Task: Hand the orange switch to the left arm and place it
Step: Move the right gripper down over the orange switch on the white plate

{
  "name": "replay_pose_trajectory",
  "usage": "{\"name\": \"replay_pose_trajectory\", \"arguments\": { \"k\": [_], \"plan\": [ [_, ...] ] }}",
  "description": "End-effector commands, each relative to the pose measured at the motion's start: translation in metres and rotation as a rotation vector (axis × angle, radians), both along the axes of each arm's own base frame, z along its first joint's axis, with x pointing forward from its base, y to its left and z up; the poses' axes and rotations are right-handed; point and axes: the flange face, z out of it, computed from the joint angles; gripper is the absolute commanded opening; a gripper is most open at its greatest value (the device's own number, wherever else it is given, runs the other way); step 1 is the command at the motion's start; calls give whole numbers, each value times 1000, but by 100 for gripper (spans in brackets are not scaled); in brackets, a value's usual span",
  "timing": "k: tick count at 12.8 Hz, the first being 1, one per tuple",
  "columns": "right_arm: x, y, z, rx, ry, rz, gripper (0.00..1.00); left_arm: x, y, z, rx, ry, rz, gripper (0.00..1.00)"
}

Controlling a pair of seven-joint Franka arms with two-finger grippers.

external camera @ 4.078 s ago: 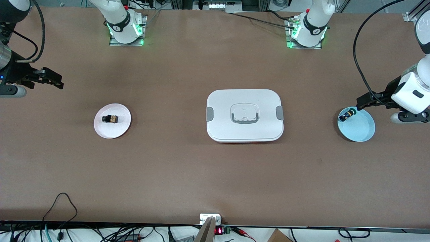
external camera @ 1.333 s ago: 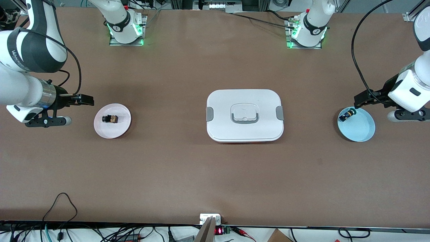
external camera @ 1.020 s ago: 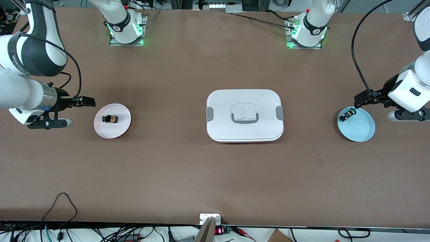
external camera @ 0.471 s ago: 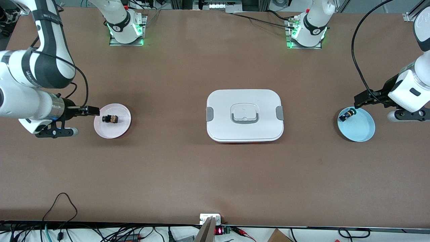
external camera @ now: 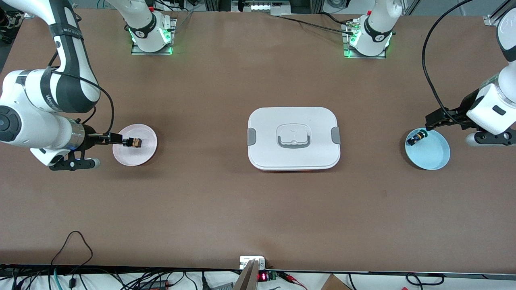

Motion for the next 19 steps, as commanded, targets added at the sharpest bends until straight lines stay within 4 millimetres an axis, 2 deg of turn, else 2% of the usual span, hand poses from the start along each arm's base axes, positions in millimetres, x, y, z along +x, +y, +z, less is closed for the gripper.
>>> {"name": "replay_pose_trajectory", "arguments": {
  "k": [1,4,13,19],
  "plan": [
    [-5,0,-16,-17,5,19,100,6,0,5,-14,-11,3,100],
    [-14,1,-40,-21,10,29,100,6,1,4,-14,-9,4,100],
    [-46,-22,-109,-18,-52,3,100,6,1,4,-12,-11,4,100],
    [-61,-24,-137,-15,-77,-6,100,7,-1,4,-12,-9,1,100]
  ]
}}
